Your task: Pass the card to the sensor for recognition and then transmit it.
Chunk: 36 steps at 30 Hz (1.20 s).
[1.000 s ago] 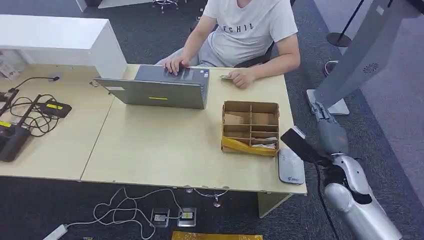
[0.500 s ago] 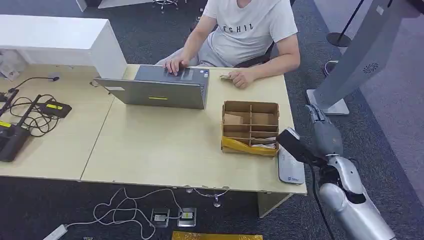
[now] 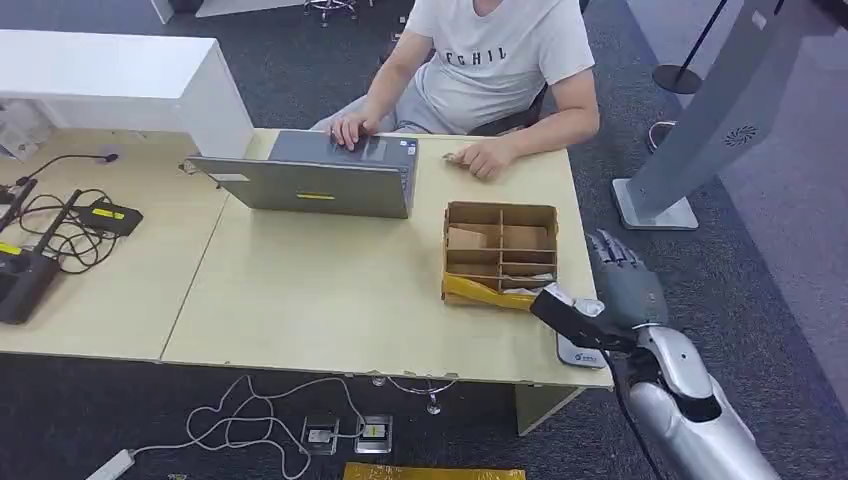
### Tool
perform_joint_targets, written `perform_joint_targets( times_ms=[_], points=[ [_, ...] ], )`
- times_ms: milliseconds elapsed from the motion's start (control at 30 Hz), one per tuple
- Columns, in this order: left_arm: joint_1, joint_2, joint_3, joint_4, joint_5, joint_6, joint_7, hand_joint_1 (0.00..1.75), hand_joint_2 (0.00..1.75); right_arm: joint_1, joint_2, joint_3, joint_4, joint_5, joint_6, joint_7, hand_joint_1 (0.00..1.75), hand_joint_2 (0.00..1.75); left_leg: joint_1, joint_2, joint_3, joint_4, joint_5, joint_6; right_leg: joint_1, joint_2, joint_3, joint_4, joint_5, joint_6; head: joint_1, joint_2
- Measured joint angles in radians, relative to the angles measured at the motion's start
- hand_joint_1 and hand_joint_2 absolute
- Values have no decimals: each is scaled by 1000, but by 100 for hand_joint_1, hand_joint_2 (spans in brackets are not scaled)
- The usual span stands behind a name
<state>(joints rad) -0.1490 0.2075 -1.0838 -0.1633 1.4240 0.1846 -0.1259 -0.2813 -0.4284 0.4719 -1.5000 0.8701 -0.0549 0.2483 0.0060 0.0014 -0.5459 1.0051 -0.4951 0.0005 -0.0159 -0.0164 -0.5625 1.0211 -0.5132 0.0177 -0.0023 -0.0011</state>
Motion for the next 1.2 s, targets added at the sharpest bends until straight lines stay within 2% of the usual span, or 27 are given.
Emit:
perform_joint_targets(
  times_ms=[767, 1200],
  points=[
    [0, 3, 0, 0, -6, -3, 0, 0, 0, 2, -16, 50, 0, -57, -6, -1, 0, 175, 0, 0, 0, 0, 0, 0, 0, 0, 0, 0, 0, 0, 0, 0],
    [-1, 3, 0, 0, -17, -9, 0, 0, 0, -13, 51, 70, 35, -77, -53, 32, 0, 175, 0, 0, 0, 0, 0, 0, 0, 0, 0, 0, 0, 0, 0, 0]
  ],
)
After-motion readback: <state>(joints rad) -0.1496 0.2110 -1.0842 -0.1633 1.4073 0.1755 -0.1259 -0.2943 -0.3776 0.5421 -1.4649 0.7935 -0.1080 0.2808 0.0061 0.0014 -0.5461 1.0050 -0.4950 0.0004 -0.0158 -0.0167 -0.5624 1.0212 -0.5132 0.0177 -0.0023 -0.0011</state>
